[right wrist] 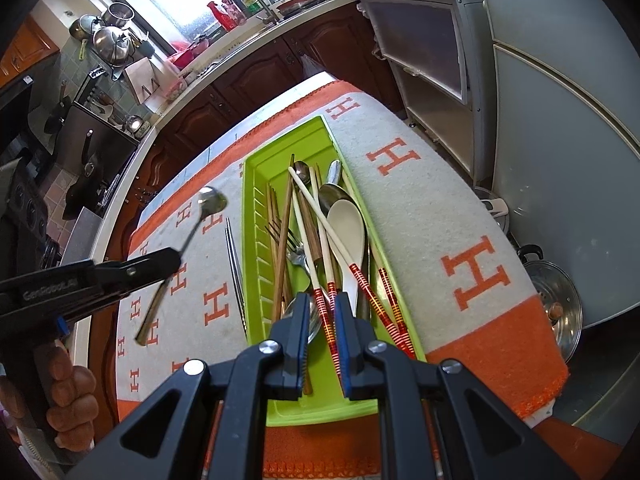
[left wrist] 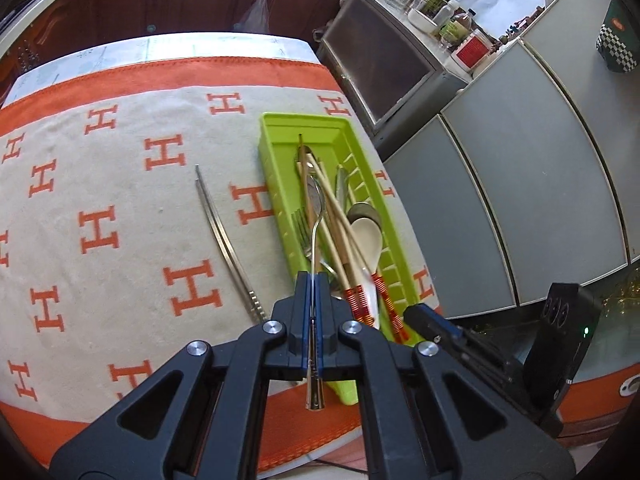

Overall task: Organize utensils
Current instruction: 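Carry the metal spoon into the tray and open the left tool, then grasp the metal chopsticks with the right tool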

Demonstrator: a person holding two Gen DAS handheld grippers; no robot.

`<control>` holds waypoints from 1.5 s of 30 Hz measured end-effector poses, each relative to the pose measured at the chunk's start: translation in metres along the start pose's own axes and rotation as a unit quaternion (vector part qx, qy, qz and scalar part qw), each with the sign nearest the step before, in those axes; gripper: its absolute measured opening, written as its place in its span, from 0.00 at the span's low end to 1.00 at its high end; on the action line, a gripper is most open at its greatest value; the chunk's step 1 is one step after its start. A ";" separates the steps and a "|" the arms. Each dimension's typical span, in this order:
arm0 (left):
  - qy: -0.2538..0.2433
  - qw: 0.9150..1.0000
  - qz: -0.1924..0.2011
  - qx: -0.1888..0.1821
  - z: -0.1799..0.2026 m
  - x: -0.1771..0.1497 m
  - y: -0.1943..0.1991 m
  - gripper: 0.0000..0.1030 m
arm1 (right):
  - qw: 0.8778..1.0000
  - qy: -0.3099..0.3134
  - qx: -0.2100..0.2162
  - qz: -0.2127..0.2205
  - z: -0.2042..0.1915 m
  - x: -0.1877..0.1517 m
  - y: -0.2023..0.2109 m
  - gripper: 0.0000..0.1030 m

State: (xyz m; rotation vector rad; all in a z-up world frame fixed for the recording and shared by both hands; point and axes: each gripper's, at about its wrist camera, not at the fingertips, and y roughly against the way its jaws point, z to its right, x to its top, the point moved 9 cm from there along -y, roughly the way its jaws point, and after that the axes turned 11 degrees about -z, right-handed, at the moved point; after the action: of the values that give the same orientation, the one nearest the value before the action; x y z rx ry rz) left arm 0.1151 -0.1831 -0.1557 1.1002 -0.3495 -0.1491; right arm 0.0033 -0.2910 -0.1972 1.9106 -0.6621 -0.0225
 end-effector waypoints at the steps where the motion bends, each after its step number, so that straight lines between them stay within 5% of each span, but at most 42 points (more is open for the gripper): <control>1: -0.001 1.000 -0.002 0.004 0.004 0.002 -0.005 0.00 | 1.000 0.000 -0.001 0.000 0.000 0.000 0.000 0.12; 12: -0.038 0.996 -0.060 0.045 0.021 -0.009 -0.059 0.00 | 1.000 0.003 -0.002 0.000 0.001 -0.001 0.002 0.12; 22: -0.058 0.992 -0.012 0.113 -0.019 -0.013 -0.020 0.01 | 0.999 0.044 0.005 -0.021 -0.033 -0.001 -0.010 0.12; 25: -0.058 0.990 0.005 0.130 -0.033 -0.011 -0.005 0.10 | 0.997 0.062 0.011 -0.035 -0.051 -0.001 -0.016 0.12; 29: -0.041 0.989 0.036 0.139 -0.055 -0.006 0.017 0.44 | 0.995 0.086 0.012 -0.053 -0.077 0.003 -0.027 0.12; 36: 0.010 0.982 0.061 0.176 -0.107 0.000 0.035 0.46 | 0.989 0.101 -0.003 -0.108 -0.110 0.015 -0.065 0.12; 39: 0.030 0.977 0.060 0.202 -0.132 -0.002 0.035 0.46 | 0.983 0.110 -0.036 -0.144 -0.116 0.016 -0.088 0.12; 45: 0.054 0.978 0.045 0.196 -0.163 -0.013 0.025 0.46 | 0.968 0.130 -0.099 -0.192 -0.122 0.015 -0.121 0.12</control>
State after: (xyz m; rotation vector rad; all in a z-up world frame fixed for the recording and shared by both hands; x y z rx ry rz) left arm 0.1578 -0.0306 -0.2021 1.4720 -0.3379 0.0654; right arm 0.1059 -0.1609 -0.2435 1.7807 -0.1021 -0.0793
